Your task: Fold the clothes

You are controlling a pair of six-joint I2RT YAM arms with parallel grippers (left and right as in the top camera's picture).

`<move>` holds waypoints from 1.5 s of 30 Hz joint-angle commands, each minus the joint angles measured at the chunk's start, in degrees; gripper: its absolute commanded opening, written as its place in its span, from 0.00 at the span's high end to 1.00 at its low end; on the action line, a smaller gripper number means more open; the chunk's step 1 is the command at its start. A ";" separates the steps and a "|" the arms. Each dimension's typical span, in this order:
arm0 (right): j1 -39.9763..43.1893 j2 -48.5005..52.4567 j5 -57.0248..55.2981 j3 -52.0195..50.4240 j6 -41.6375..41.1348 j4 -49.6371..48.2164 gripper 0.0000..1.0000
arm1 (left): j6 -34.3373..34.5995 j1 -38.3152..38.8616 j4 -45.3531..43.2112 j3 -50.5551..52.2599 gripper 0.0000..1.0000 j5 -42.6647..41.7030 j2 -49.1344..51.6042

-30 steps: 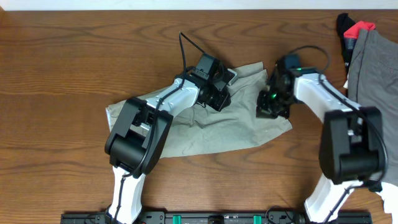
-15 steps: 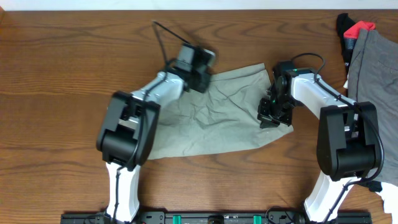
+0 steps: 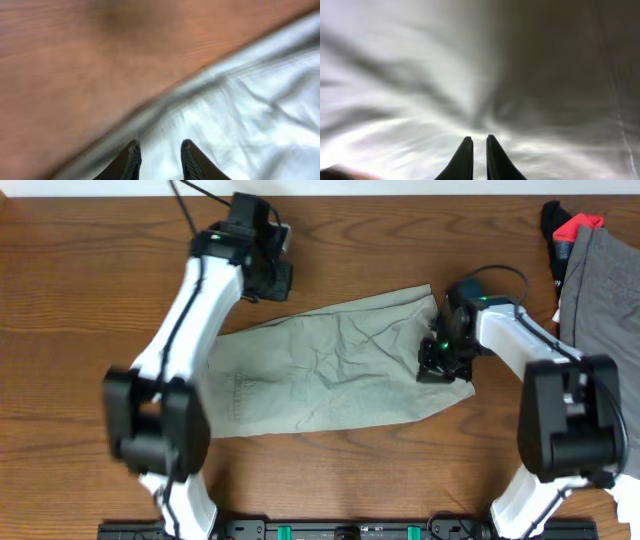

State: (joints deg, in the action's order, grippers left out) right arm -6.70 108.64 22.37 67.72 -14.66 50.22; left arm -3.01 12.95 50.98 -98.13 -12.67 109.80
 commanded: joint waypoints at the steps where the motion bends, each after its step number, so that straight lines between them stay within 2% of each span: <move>1: 0.28 -10.60 12.46 0.55 5.49 -2.64 0.90 | 0.04 -0.04 5.79 -0.48 0.73 0.28 -3.89; 5: -2.95 -16.48 15.85 0.52 4.00 -4.28 0.89 | -2.27 -0.07 9.64 3.34 0.74 0.28 -3.43; 10: -12.81 -15.82 14.40 0.46 4.00 -7.87 0.87 | -2.73 -1.07 4.94 13.29 0.75 0.26 -3.19; 16: -24.11 -6.86 13.46 0.46 -0.22 -17.81 0.87 | -2.47 -3.91 -5.53 24.24 0.74 -0.55 -3.17; 20: -28.20 0.02 14.14 0.46 -3.02 -22.91 0.89 | -2.51 -5.51 -11.45 28.70 0.73 -1.20 -3.06; 23: -30.08 4.79 13.99 0.46 -5.07 -24.79 0.91 | -2.54 -6.38 -15.87 32.24 0.69 -1.20 -2.80; 27: -30.25 8.13 9.05 0.46 -7.80 -21.24 0.93 | -2.99 -7.52 -22.47 36.74 0.69 -1.03 -2.58; 32: -29.86 8.48 1.95 0.46 -8.28 -11.41 0.93 | -2.95 -10.29 -29.88 38.45 0.68 2.69 -2.58; 37: -29.42 8.48 -1.16 0.46 -8.52 -5.92 0.93 | -1.62 -15.45 -36.22 38.01 0.61 2.84 -2.58; 42: -29.20 8.48 -1.14 0.48 -8.70 -4.96 0.93 | -0.17 -20.83 -32.79 33.48 0.58 2.71 -2.86; 45: -28.94 8.39 -0.92 0.50 -8.68 -5.09 0.91 | 1.03 -23.98 -24.13 28.11 0.58 -0.81 -4.09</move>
State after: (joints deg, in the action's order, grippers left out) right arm -36.42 115.44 28.60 70.37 -22.63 44.23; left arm -3.55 -8.88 22.96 -64.88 -11.42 106.41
